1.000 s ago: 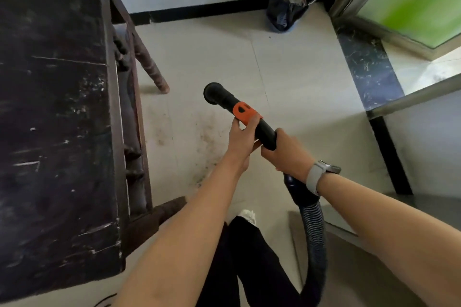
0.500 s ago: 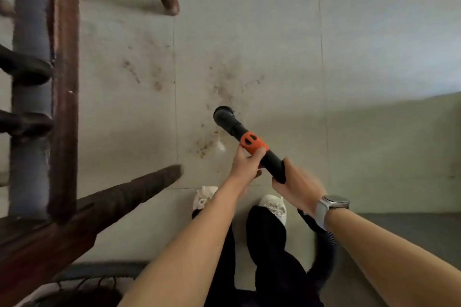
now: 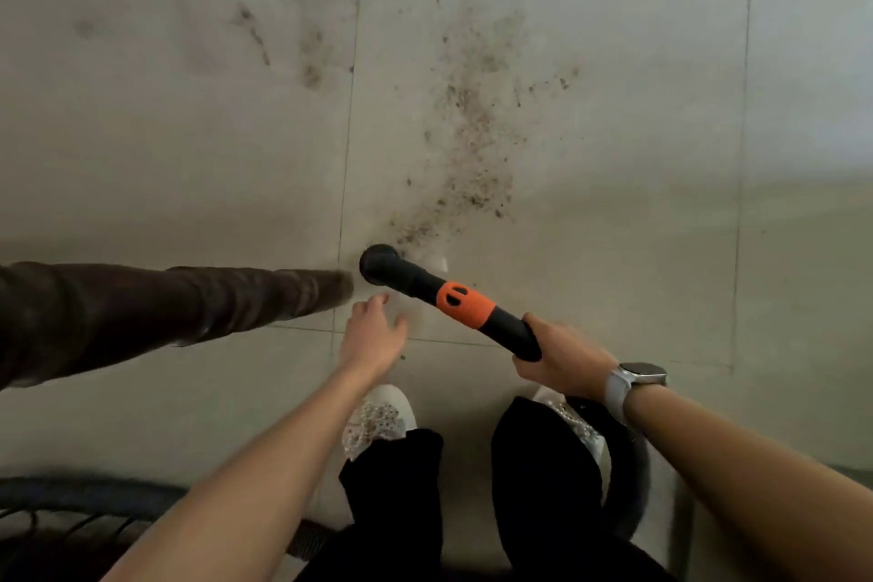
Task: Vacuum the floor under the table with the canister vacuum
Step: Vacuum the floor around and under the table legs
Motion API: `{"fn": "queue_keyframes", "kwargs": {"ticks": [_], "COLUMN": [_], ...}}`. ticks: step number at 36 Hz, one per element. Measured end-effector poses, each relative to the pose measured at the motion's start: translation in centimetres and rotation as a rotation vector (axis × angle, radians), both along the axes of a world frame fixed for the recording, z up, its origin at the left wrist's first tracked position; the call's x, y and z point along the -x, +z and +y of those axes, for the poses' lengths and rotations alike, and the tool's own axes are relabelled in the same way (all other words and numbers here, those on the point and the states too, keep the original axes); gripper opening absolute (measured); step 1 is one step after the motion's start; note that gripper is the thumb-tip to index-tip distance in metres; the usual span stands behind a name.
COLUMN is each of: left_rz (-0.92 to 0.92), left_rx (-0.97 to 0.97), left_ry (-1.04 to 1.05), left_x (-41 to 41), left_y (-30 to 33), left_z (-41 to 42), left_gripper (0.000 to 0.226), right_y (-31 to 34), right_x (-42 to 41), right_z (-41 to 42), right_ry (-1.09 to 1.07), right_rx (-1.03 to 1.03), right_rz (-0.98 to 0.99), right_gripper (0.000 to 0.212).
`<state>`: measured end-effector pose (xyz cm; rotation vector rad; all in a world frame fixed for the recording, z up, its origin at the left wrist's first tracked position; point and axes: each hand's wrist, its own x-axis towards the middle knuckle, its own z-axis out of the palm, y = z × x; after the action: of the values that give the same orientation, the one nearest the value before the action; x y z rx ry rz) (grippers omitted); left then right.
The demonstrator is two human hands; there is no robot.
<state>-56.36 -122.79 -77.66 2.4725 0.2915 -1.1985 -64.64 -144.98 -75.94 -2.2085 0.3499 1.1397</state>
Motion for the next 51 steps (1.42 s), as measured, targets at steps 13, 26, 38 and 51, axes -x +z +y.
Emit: {"fn": "queue_keyframes", "kwargs": {"ticks": [13, 26, 38, 51], "left_rz": [-0.145, -0.005, 0.04, 0.056], "left_rx": [-0.136, -0.223, -0.15, -0.114], "left_ry": [-0.27, -0.075, -0.021, -0.099], "left_x": [1.6, 1.2, 3.0, 5.3], "left_y": [-6.0, -8.8, -8.4, -5.3], "left_z": [4.4, 9.9, 12.2, 10.5], "left_gripper": [0.047, 0.072, 0.055, 0.062], "right_y": [-4.0, -5.0, -4.9, -3.8], "right_x": [-10.0, -13.9, -5.4, 1.4], "right_z": [4.4, 8.9, 5.2, 4.2], "right_ry": [-0.071, 0.191, 0.296, 0.183], "right_rx": [-0.209, -0.168, -0.055, 0.034], "right_rz": [-0.083, -0.154, -0.174, -0.098], "right_gripper": [0.047, 0.02, 0.045, 0.047]}}
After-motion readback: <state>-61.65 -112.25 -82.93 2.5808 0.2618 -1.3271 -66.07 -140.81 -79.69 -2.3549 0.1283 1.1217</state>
